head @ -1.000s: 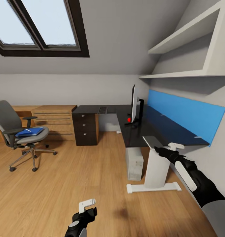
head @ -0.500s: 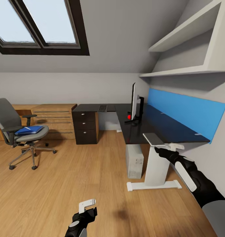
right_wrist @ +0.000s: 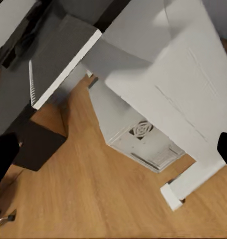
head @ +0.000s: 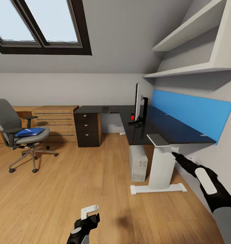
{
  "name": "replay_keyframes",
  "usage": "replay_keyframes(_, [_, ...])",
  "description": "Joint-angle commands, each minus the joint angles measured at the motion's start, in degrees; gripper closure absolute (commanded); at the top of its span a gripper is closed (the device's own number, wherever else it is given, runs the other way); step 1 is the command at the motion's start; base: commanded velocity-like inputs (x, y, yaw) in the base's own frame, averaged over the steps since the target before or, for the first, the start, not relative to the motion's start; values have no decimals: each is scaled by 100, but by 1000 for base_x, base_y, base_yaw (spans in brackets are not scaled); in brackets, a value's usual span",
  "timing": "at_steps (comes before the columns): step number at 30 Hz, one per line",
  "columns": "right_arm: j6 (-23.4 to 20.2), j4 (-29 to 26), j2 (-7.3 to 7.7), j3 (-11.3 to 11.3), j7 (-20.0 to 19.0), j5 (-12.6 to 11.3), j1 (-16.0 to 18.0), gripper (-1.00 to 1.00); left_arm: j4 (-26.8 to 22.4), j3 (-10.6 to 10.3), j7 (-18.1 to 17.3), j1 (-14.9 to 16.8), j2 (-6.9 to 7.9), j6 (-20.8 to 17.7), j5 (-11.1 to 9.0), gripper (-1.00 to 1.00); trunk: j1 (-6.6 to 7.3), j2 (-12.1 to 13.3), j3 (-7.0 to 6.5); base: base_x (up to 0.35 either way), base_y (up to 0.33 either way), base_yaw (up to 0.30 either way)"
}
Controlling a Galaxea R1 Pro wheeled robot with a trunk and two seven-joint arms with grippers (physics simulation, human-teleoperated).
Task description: In the bedroom, organize the workspace by keeping the computer under the desk, ensuring the monitor is on the desk, placing the keyboard on the desk next to the monitor, placing the mouse on the desk next to the keyboard, moving the folder from the swivel chair onto the desk next to the mouse, stacking the notebook on top of the folder with the pen on top of the notebook, and positioning the swivel chair next to the desk.
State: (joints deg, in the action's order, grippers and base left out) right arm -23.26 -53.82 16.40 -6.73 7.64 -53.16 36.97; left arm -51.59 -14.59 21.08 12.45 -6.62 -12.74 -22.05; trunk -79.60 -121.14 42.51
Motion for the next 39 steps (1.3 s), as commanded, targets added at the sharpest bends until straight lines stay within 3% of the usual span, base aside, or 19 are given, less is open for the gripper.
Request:
replay_keyframes(1, [-21, 66, 8, -136, -39, -315, 3, -100, -9, -18, 45, 4, 3, -17, -46, -100, -22, -45, 25, 0, 0, 0])
replay_keyframes(3, [-17, 218, 17, -315, -370, -633, 3, -100, -13, -23, 45, 4, 3, -17, -45, -100, -44, -85, 43, 0, 0, 0])
replay_keyframes(4, [-16, 268, 21, -349, -540, -679, 3, -100, -15, -24, 45, 4, 3, -17, -43, -100, -44, -85, 43, 0, 0, 0])
replay_keyframes(5, [-25, 394, 30, -457, -1135, -768, 3, -100, -21, -25, 45, 4, 6, -17, -40, -100, -44, -85, 43, 0, 0, 0])
replay_keyframes(9, [-80, 798, 60, -613, -2156, -842, 3, -100, -25, -26, 45, 4, 9, -18, -37, -100, -44, -85, 43, 0, 0, 0])
replay_keyframes(12, [-240, 1283, 162, -658, -2459, -962, 5, -100, -26, -32, 45, 4, 5, -15, -36, -100, -44, -85, 43, 0, 0, 0])
replay_keyframes(21, [-505, 1618, 334, -669, -2599, -1766, 9, -100, -27, -24, 45, 4, 21, -13, -37, -100, -44, -85, 43, 0, 0, 0])
replay_keyframes(28, [-490, 1629, 352, -665, -2595, -1846, 8, -100, -27, -25, 38, 4, 34, -6, -29, -100, -44, -85, 43, 30, 0, 0])
replay_keyframes(39, [-487, 1659, 345, -659, -2585, -1847, 9, -100, -27, -27, 37, 4, 38, 0, -27, -100, -44, -85, 43, 292, -14, 0])
